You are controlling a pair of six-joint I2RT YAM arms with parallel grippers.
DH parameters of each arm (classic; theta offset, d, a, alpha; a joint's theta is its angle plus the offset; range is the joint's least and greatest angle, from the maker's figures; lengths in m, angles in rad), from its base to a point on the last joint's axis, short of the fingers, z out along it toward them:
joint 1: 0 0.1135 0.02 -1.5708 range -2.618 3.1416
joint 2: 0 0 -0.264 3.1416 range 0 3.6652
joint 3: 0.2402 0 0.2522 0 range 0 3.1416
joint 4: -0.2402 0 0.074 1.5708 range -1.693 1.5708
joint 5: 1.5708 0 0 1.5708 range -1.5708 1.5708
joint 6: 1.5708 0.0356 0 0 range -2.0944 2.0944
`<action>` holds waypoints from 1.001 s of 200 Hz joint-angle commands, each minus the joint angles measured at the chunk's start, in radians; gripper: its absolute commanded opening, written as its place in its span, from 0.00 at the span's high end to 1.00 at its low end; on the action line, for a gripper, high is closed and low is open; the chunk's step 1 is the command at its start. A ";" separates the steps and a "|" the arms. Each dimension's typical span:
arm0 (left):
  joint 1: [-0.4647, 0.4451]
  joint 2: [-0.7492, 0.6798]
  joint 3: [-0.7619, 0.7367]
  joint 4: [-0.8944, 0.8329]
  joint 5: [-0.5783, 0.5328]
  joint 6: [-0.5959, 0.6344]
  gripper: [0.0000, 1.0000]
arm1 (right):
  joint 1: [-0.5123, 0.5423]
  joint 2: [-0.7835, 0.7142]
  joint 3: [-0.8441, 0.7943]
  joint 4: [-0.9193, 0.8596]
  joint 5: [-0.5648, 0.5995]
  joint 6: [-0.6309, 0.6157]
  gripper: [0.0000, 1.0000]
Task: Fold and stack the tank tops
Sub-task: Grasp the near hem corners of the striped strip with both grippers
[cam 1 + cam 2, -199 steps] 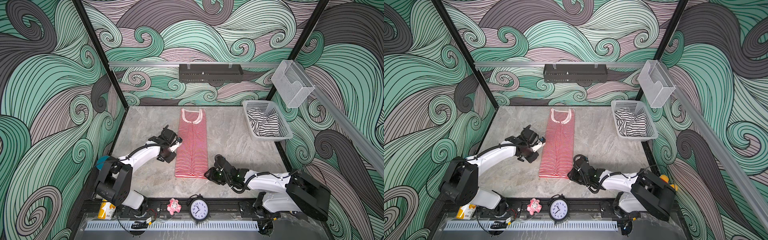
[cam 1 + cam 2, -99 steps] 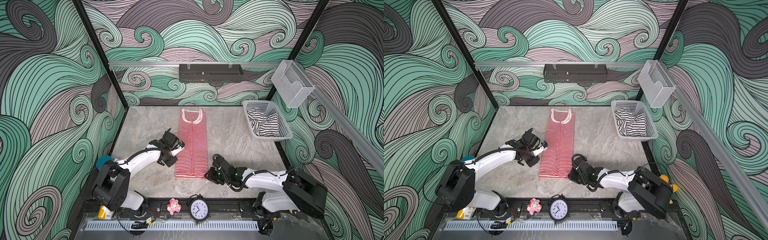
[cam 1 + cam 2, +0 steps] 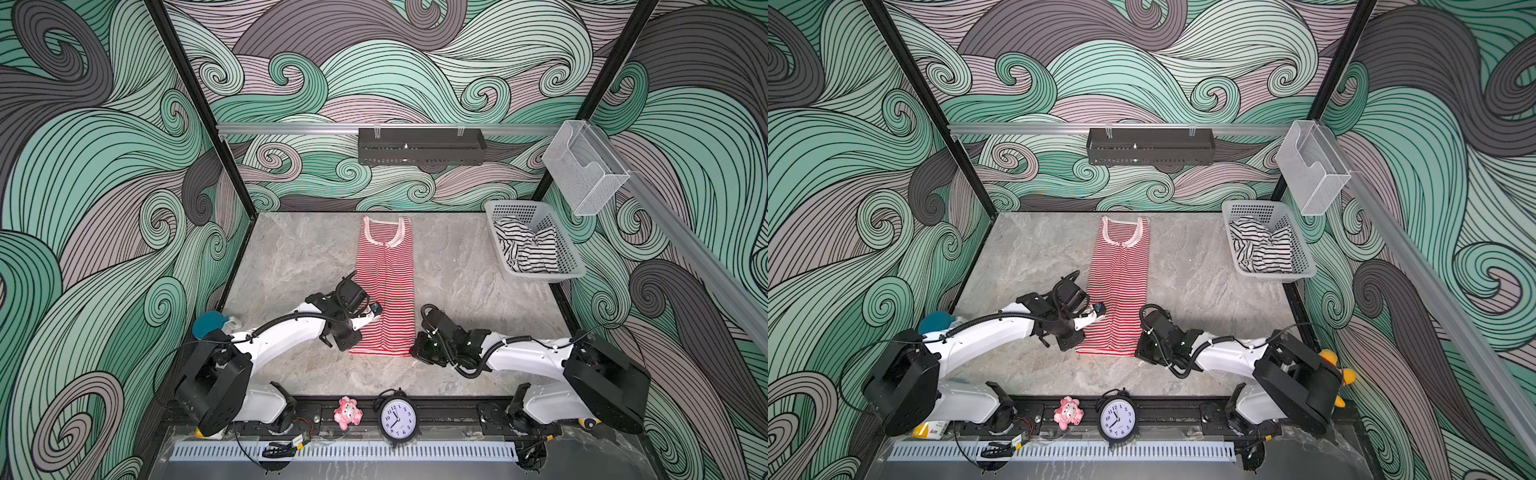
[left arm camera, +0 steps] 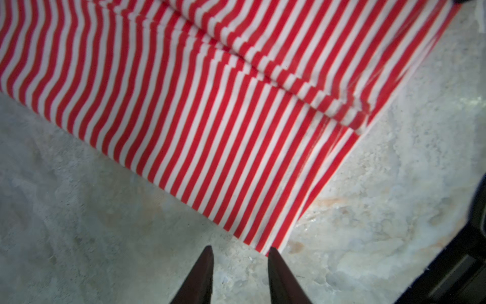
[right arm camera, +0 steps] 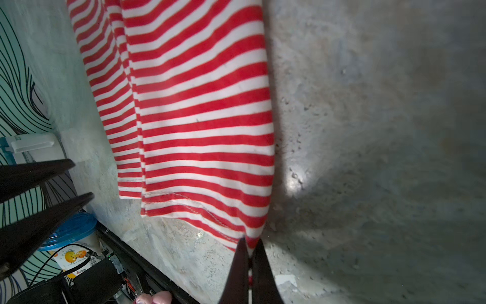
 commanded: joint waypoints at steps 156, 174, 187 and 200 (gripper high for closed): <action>-0.132 0.200 -0.004 0.038 -0.066 0.051 0.67 | -0.082 -0.081 0.022 -0.076 -0.026 -0.053 1.00; -0.140 0.219 -0.002 0.025 -0.064 0.066 0.81 | -0.093 -0.089 0.018 -0.075 -0.028 -0.055 1.00; -0.142 0.221 -0.006 0.028 -0.064 0.074 0.89 | -0.100 -0.098 0.017 -0.075 -0.030 -0.058 1.00; -0.143 0.224 -0.001 0.021 -0.059 0.076 0.93 | -0.104 -0.103 0.018 -0.082 -0.032 -0.063 1.00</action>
